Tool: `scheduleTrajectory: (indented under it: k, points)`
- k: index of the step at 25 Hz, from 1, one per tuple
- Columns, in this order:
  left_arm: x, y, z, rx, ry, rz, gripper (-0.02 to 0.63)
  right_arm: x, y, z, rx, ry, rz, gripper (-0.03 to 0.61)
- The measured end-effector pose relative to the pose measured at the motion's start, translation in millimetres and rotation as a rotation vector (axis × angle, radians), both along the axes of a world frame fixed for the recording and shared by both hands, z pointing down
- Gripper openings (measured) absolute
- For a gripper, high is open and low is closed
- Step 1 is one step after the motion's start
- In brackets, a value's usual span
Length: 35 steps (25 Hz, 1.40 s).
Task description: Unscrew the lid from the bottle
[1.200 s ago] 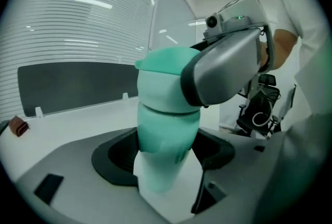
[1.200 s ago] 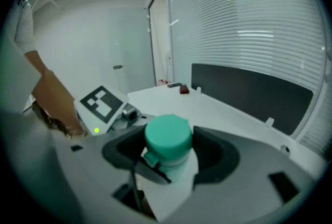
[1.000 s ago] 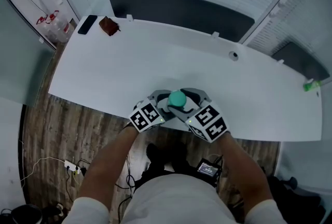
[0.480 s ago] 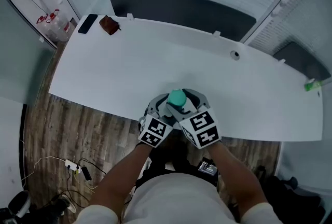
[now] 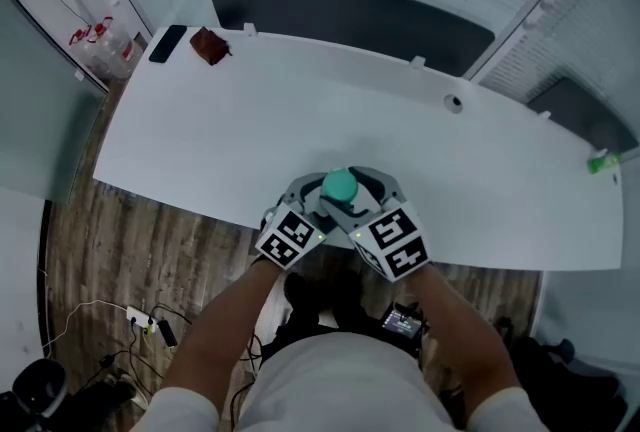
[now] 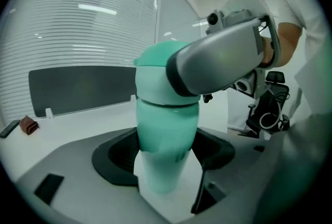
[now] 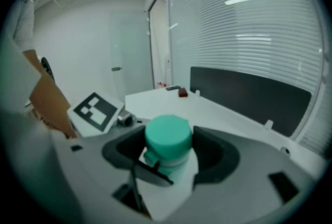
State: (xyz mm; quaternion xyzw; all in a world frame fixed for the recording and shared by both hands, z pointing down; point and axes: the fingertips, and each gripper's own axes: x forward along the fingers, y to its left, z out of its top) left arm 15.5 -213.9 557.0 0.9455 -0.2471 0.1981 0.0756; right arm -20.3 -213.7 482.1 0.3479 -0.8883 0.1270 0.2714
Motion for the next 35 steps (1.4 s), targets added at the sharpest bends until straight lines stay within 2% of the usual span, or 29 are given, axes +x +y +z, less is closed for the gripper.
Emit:
scheduleTrajectory:
  k: [6, 9, 12, 19, 24, 28, 35]
  points:
    - [1, 7, 1, -0.015, -0.006, 0.213, 0.322, -3, 3, -1, -0.012, -0.012, -0.112, 0.295]
    - [0, 9, 1, -0.015, -0.012, 0.265, 0.322, -5, 4, -1, -0.011, -0.020, -0.129, 0.295]
    - [-2, 8, 0, -0.021, -0.013, 0.209, 0.324, -5, 4, -1, -0.003, -0.020, -0.105, 0.295]
    - [-16, 4, -2, 0.025, -0.001, -0.114, 0.324, -3, 1, 0, 0.006, -0.020, 0.001, 0.295]
    - [-12, -1, 2, 0.020, -0.020, -0.224, 0.323, -3, -2, -1, 0.027, -0.020, 0.102, 0.295]
    - [-11, -3, 3, 0.012, -0.025, -0.236, 0.322, -2, -4, -1, 0.041, -0.015, 0.145, 0.295]
    - [-8, 0, 4, 0.004, -0.024, -0.089, 0.321, -3, -1, 0, 0.028, -0.009, 0.049, 0.295]
